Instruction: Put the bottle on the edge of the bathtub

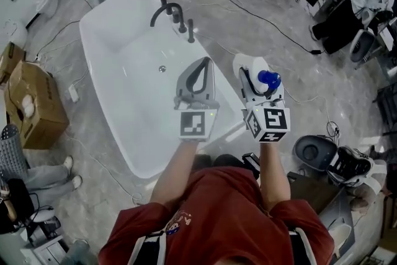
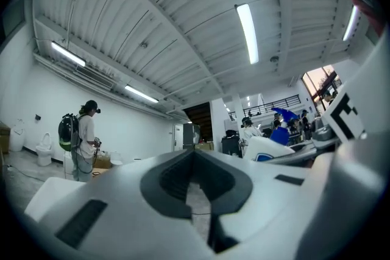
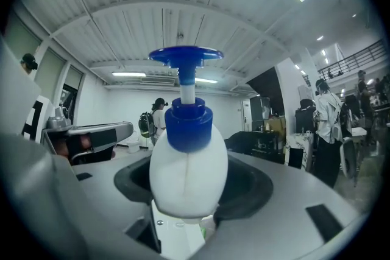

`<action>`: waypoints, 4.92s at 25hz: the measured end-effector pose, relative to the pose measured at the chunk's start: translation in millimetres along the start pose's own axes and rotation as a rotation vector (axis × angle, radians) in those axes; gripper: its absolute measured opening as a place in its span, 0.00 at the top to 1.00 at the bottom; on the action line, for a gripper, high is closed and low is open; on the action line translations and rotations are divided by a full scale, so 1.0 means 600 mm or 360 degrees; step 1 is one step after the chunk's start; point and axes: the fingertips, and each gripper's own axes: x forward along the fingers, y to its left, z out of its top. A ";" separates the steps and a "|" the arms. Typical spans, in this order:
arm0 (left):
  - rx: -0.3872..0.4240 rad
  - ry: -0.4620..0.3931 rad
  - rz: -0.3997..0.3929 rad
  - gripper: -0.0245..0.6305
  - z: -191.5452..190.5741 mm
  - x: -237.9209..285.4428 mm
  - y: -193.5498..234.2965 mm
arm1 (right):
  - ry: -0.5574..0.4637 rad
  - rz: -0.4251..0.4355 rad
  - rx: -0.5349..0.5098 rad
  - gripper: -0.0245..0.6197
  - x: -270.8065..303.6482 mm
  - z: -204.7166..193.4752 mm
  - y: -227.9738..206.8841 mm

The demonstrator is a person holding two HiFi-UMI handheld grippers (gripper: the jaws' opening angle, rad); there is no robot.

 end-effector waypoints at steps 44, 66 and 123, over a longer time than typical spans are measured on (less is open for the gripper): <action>0.0110 0.0214 0.0851 0.94 -0.181 0.057 0.045 | 0.0539 0.0795 -0.0029 0.54 0.268 -0.340 -0.032; 0.0133 0.0380 0.0818 0.94 -0.273 0.045 0.006 | 0.0820 0.0837 -0.0125 0.54 0.266 -0.579 -0.009; 0.0030 0.0324 0.0733 0.94 -0.276 0.061 -0.042 | 0.0837 0.0877 -0.0212 0.38 0.236 -0.586 -0.010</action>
